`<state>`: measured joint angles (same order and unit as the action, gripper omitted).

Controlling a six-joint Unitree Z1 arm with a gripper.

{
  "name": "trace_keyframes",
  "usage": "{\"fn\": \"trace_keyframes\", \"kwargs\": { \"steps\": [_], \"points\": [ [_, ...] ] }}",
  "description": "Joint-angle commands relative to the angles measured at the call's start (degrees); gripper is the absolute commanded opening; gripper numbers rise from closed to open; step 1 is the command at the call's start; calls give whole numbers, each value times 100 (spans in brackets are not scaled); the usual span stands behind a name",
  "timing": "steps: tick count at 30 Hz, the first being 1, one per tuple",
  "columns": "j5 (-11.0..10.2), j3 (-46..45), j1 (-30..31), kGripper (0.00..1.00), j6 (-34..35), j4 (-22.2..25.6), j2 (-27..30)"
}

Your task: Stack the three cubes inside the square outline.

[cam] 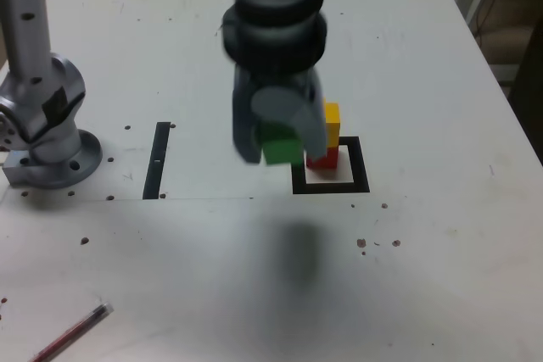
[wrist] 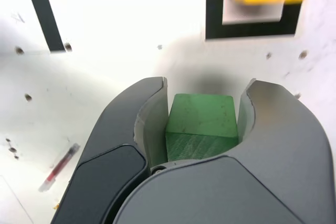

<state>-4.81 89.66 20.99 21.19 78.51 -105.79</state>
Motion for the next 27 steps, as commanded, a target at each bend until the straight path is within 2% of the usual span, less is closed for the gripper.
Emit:
{"fn": "trace_keyframes", "kwargs": {
  "steps": [1,6,17,27],
  "points": [
    [-28,136,-161,18,-131,120,-28],
    [-64,474,-504,18,-407,382,-130],
    [-23,1304,-740,18,-699,794,-629],
    [-39,1604,-1232,18,-1139,1095,-680]
  ]
}}
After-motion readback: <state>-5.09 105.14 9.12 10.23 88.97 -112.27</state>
